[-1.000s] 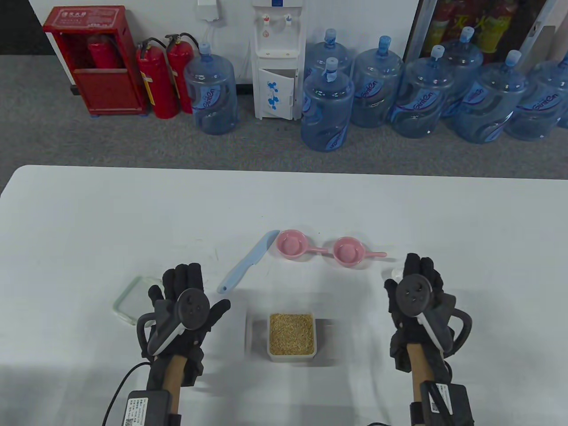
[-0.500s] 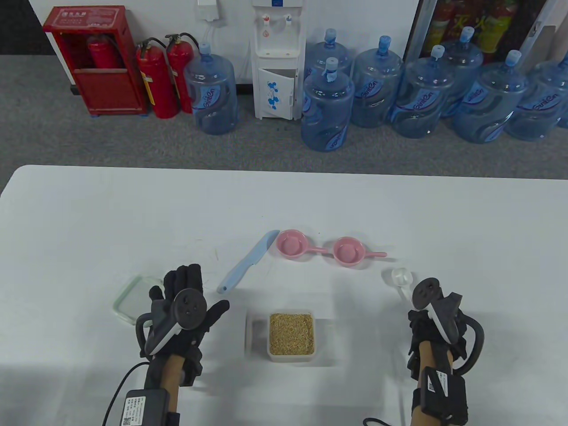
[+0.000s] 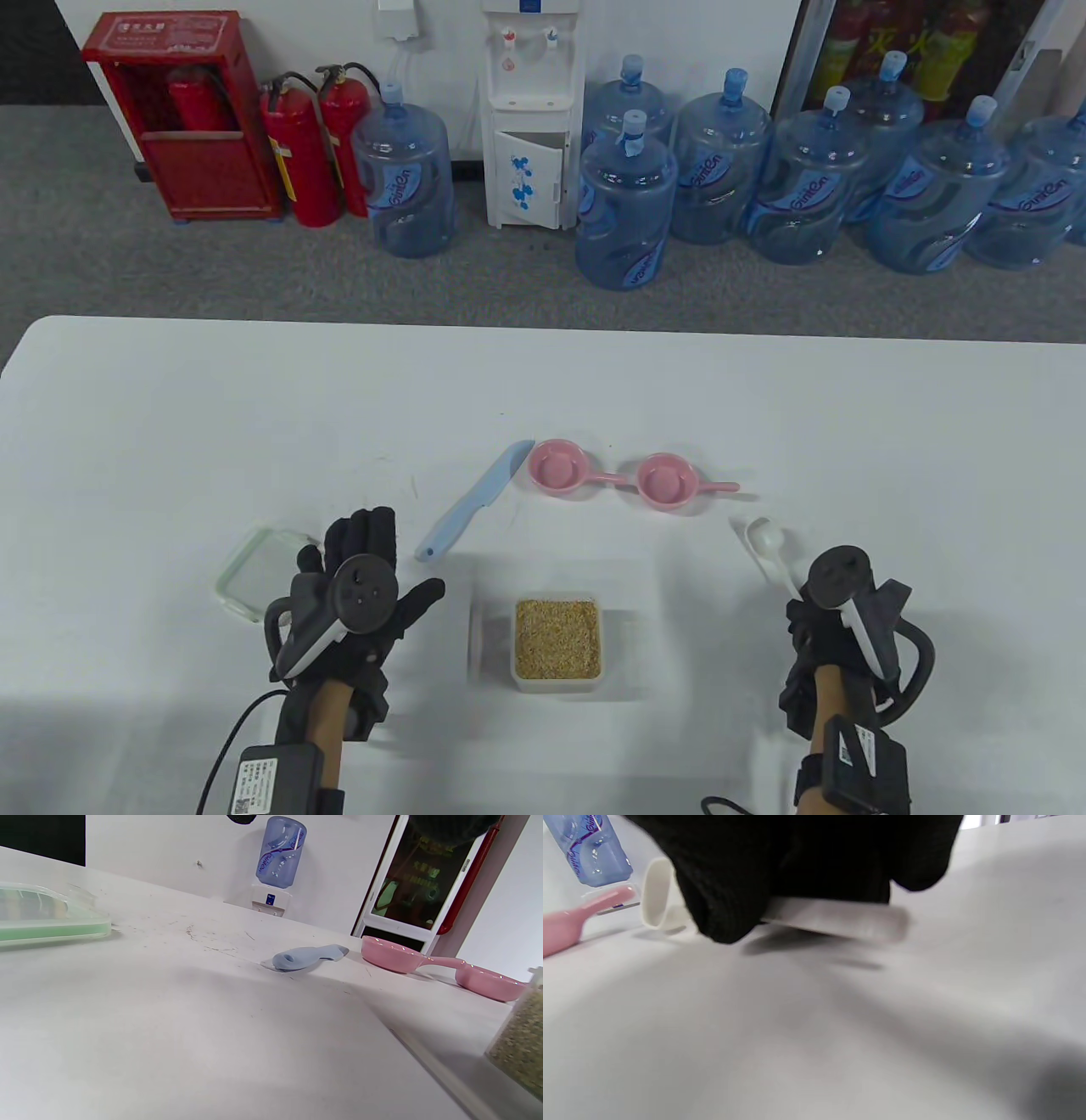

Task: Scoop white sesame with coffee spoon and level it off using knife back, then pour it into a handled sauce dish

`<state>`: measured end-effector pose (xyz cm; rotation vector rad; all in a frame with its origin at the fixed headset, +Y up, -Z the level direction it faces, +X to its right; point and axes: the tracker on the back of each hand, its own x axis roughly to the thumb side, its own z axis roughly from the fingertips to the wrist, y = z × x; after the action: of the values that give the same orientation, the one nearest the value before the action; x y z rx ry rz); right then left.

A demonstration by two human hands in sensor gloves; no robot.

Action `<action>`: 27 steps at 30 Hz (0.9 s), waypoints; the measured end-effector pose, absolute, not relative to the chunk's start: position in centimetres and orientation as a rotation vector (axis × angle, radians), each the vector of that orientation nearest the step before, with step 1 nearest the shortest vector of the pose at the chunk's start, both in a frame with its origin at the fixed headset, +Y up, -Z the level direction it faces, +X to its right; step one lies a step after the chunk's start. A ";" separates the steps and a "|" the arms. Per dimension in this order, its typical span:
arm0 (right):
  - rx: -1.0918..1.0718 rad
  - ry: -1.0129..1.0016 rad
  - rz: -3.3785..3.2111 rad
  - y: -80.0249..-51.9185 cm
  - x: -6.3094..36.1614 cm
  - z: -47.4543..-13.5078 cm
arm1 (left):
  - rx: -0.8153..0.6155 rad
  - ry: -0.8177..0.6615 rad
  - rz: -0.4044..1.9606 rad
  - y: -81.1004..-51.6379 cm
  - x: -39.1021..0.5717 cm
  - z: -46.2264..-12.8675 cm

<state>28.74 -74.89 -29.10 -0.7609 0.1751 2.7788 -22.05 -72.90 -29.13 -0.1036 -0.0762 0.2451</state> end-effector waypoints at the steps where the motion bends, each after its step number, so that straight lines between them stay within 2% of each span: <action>1: -0.732 0.161 2.770 -74.3 28.6 -29.0 | -0.106 -0.080 0.241 -72.9 -21.9 -29.1; 9: -0.385 0.076 2.627 -69.1 24.5 -28.2 | -0.108 -0.110 0.227 -72.8 -21.1 -29.0; 12: -0.254 0.086 2.614 -69.2 22.5 -27.7 | -0.113 -0.118 0.223 -72.8 -20.9 -28.9; 15: -0.136 0.064 2.550 -71.0 20.7 -27.0 | -0.114 -0.124 0.212 -72.8 -20.7 -28.9; 17: -0.074 0.142 2.486 -71.0 19.9 -27.0 | -0.117 -0.128 0.209 -72.8 -20.6 -28.9; 23: 0.235 -0.191 2.656 -68.7 17.3 -24.7 | -0.114 -0.177 0.197 -72.7 -19.7 -28.7; 27: 0.434 -0.408 2.933 -67.7 15.1 -23.2 | -0.156 -0.261 0.156 -72.9 -18.4 -28.5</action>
<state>15.13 -67.72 -23.21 0.4339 -0.4076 2.9326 -18.41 -72.87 -28.50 -0.1563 -0.2614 0.1564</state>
